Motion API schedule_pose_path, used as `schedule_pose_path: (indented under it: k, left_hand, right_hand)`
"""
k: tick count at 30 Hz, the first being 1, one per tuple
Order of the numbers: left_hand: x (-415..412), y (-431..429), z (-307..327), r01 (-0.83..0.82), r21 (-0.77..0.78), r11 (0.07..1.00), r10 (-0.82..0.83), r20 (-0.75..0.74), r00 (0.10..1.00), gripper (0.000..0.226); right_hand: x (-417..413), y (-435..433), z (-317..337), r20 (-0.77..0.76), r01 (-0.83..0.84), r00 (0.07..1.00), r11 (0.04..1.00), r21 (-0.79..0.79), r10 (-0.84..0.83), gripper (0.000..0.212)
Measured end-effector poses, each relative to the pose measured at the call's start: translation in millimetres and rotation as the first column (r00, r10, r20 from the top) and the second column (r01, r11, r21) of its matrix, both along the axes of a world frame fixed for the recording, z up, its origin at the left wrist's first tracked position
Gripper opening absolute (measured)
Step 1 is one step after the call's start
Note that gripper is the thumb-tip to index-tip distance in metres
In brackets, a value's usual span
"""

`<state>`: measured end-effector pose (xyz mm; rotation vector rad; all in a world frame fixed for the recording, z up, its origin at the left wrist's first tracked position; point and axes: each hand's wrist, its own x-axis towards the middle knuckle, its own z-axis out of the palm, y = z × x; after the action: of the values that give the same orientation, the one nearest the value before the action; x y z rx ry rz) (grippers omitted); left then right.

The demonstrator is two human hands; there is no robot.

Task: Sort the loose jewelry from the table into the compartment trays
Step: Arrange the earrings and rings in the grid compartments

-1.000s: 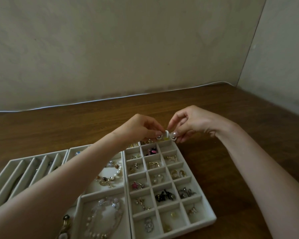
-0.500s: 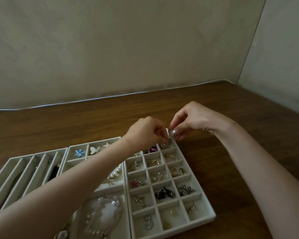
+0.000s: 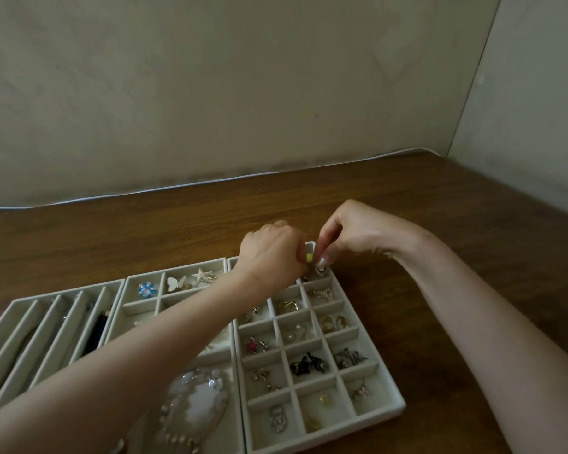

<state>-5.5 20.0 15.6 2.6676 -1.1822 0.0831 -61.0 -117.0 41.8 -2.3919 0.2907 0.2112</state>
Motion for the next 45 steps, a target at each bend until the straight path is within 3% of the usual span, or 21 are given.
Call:
schedule_pose_path:
  k: [6, 13, 19, 28, 33, 38, 41, 45]
  left_hand:
    - [8.1, 8.6, 2.4, -0.025, -0.049, 0.999, 0.019, -0.12, 0.993, 0.009]
    - [18.3, 33.0, 9.9, -0.058, -0.099, 0.993, 0.044, -0.133, 0.99, 0.006]
    - [18.1, 45.7, 7.9, -0.038, -0.093, 0.995, 0.025, -0.135, 0.991, 0.007]
    - [15.3, 46.9, 5.1, -0.024, -0.062, 0.998, 0.015, -0.153, 0.988, 0.005]
    - [10.1, 42.8, 4.8, -0.009, -0.009, 1.0, 0.008, -0.126, 0.992, 0.01]
    - [4.2, 34.7, 3.3, -0.025, 0.077, 0.997, 0.027, -0.023, 0.999, 0.015]
    - [4.3, 35.0, 4.5, -0.063, 0.111, 0.992, 0.06, 0.036, 0.998, 0.021]
    - [7.5, 41.2, 8.5, -0.095, 0.046, 0.994, 0.096, -0.027, 0.995, 0.012]
  right_hand:
    - [3.4, 10.2, -5.3, -0.031, -0.005, 1.0, 0.992, -0.124, 0.001, 0.01]
    - [1.5, 21.4, -6.7, 0.072, -0.003, 0.997, 0.939, -0.345, 0.03, 0.014]
    - [-1.1, 19.0, -2.2, 0.106, -0.062, 0.99, 0.965, -0.256, 0.092, 0.016]
    - [5.6, 27.2, -14.0, 0.072, -0.106, 0.988, 0.942, -0.317, 0.135, 0.021]
    - [4.9, 24.9, -12.1, 0.064, -0.128, 0.987, 0.956, -0.265, 0.15, 0.021]
    - [1.2, 21.3, -6.9, 0.157, -0.139, 0.974, 0.975, -0.174, 0.166, 0.013]
    - [0.6, 31.2, -10.1, 0.168, -0.192, 0.958, 0.953, -0.235, 0.234, 0.008]
    - [4.8, 40.2, -16.1, 0.178, -0.157, 0.95, 0.884, -0.441, 0.258, 0.014]
